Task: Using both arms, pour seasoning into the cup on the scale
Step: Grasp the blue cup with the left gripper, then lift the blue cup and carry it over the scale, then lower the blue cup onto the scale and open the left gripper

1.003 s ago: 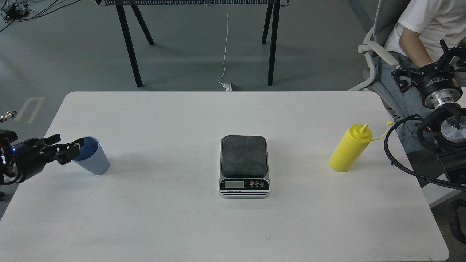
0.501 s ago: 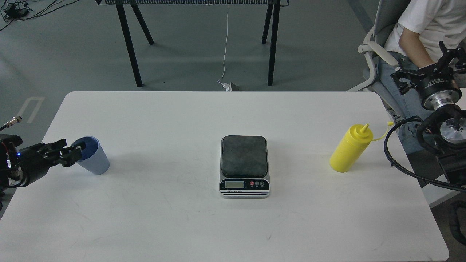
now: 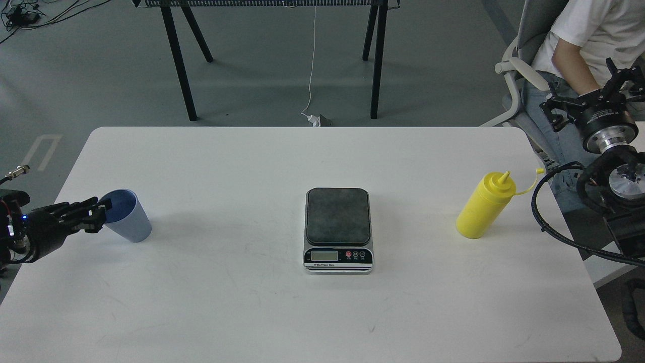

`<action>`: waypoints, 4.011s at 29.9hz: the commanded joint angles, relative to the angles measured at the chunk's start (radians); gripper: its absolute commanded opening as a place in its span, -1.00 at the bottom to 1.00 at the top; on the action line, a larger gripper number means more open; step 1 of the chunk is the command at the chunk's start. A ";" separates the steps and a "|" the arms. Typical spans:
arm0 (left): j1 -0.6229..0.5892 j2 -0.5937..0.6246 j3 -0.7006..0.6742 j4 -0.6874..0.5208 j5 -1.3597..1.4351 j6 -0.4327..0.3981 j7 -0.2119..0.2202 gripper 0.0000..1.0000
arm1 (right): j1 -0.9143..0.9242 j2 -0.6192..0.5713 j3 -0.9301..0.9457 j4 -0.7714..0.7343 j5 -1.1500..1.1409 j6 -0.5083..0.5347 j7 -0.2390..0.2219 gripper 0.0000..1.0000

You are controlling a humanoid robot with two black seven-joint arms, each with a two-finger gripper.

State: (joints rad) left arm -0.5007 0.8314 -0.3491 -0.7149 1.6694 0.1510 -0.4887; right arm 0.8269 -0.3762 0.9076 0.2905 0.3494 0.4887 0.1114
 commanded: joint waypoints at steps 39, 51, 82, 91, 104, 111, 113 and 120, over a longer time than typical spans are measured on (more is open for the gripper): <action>-0.713 -0.308 0.443 -0.198 0.052 -0.103 0.000 -0.82 | -0.109 -0.135 0.027 0.059 0.010 0.000 0.001 1.00; -0.711 -0.517 0.461 -0.193 0.052 -0.229 0.000 -0.82 | -0.111 -0.164 0.033 0.059 0.010 0.000 0.002 1.00; -0.676 -0.620 0.493 -0.061 0.047 -0.235 0.000 -0.64 | -0.106 -0.164 0.017 0.055 0.000 0.000 0.001 1.00; -0.676 -0.610 0.493 -0.061 0.046 -0.234 0.000 -0.54 | -0.106 -0.162 0.016 0.056 0.000 0.000 0.001 1.00; -0.674 -0.607 0.490 -0.061 0.036 -0.229 0.000 0.08 | -0.107 -0.162 0.016 0.056 0.000 0.000 0.001 1.00; -0.682 -0.589 0.463 -0.063 -0.028 -0.226 0.000 0.50 | -0.111 -0.164 0.016 0.058 0.000 0.000 0.001 1.00; -0.691 -0.568 0.431 -0.066 -0.118 -0.226 0.000 0.55 | -0.111 -0.164 0.016 0.058 0.000 0.000 0.001 1.00; -0.716 -0.515 0.239 -0.071 -0.671 -0.238 0.000 1.00 | -0.111 -0.179 -0.001 0.065 -0.003 0.000 -0.001 1.00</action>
State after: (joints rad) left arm -1.2112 0.2989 -0.0334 -0.7856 1.2357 -0.0852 -0.4886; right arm 0.7150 -0.5438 0.9221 0.3548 0.3487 0.4887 0.1119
